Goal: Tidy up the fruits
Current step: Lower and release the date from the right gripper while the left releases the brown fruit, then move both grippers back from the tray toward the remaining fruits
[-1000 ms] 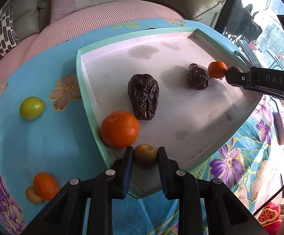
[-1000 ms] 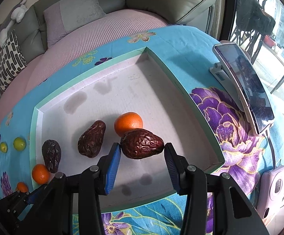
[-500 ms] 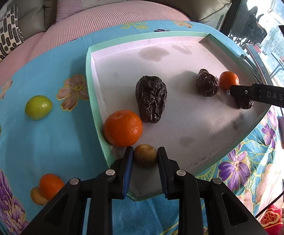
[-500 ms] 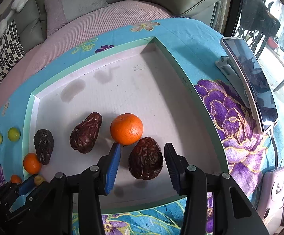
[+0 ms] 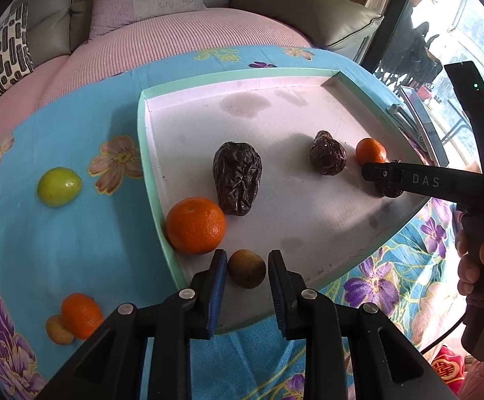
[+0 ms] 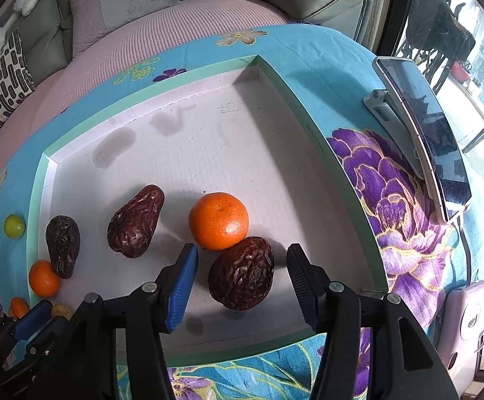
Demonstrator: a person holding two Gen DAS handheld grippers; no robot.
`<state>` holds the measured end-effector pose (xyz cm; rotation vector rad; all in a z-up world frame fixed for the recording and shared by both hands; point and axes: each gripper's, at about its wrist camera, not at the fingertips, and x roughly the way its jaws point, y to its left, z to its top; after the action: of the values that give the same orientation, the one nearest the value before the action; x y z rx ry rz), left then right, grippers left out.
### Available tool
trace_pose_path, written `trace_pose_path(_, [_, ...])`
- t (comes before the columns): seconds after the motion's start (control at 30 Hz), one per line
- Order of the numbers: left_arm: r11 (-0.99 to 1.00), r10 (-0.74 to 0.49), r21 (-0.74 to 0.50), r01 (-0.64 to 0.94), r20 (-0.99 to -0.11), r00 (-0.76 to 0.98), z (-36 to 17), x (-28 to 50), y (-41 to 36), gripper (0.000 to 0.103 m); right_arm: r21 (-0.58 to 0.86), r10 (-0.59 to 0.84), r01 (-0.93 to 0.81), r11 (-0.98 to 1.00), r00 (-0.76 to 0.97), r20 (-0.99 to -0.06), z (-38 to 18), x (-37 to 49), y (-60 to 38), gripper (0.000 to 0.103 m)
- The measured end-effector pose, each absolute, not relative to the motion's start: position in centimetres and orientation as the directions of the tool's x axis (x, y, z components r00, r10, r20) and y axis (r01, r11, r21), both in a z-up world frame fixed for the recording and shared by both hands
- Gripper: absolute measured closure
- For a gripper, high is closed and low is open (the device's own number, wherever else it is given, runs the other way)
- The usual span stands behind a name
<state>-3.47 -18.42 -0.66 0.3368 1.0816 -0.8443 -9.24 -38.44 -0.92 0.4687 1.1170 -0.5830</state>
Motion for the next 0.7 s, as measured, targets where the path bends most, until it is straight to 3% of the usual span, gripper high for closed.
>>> trace_pose_path(0.17, [0.646,-0.472,-0.169,0.745,-0.855,0.216,0.6,-3.6,-17.8,0.074,0.055,-0.207,0.653,0.755,0.317,-0.926,-0.9,-9.3,-38.6,0.039])
trace_pose_path(0.27, [0.656,-0.483,-0.176,0.734,-0.845,0.230,1.1,-3.3,-17.5,0.068,0.055,-0.209,0.654,0.755,0.319,-0.925,-0.7,-9.3,-38.4,0.039])
trace_pose_path(0.47, [0.690,-0.480,-0.183,0.700,-0.840,0.253,1.1,-2.1,-16.7,0.047,0.055,-0.211,0.649,0.759,0.325,-0.922,-0.4,-9.5,-38.2,0.039])
trace_pose_path(0.53, [0.719,-0.464,-0.169,0.675,-0.839,0.284,1.1,-1.6,-16.2,0.033,0.059,-0.211,0.648,0.759,0.331,-0.920,-0.3,-9.6,-38.2,0.034])
trace_pose_path(0.6, [0.750,-0.445,-0.158,0.643,-0.839,0.313,1.1,-0.9,-15.6,0.028,0.059,-0.211,0.644,0.763,0.334,-0.919,-0.3,-9.6,-38.1,0.021])
trace_pose_path(0.63, [0.771,-0.430,-0.153,0.618,-0.841,0.328,1.0,-0.5,-15.1,0.025,0.058,-0.211,0.639,0.767,0.337,-0.918,-0.2,-9.6,-38.0,0.021])
trace_pose_path(0.7, [0.810,-0.394,-0.139,0.570,-0.848,0.354,0.7,0.3,-14.3,0.008,0.059,-0.213,0.632,0.773,0.345,-0.914,-0.1,-9.6,-37.9,0.021])
